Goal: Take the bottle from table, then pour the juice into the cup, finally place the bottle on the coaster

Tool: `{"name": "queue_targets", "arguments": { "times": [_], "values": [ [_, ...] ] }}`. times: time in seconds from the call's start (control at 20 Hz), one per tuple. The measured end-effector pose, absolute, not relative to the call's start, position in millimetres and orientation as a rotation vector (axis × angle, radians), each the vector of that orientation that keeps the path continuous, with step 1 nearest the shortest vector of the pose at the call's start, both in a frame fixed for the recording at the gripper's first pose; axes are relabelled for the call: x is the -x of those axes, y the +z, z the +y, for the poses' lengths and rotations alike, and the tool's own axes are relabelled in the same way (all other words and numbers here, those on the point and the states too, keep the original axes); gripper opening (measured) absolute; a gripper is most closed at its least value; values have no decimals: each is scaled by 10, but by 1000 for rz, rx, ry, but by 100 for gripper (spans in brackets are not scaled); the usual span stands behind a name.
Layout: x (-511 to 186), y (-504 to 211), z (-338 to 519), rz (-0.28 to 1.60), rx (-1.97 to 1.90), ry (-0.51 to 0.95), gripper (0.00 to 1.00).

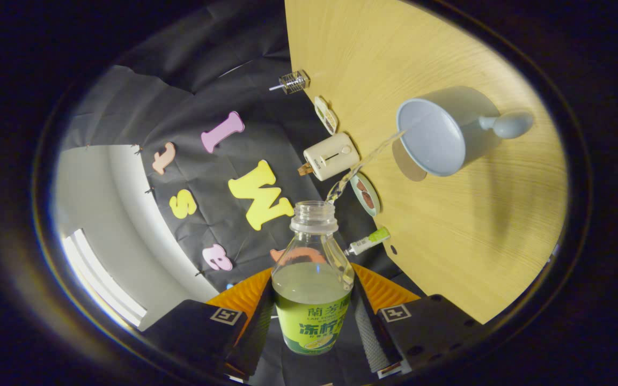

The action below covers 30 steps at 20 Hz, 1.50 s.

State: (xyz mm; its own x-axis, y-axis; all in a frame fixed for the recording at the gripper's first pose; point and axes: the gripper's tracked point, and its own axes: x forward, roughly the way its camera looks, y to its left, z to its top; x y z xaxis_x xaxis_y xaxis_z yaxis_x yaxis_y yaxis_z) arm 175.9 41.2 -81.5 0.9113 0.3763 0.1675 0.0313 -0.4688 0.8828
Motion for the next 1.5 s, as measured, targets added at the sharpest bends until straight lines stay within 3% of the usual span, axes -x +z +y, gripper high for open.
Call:
{"name": "queue_targets", "arguments": {
  "times": [1.5],
  "values": [
    [-1749, -319, 236, 306, -2300, 507, 78]
  ]
}}
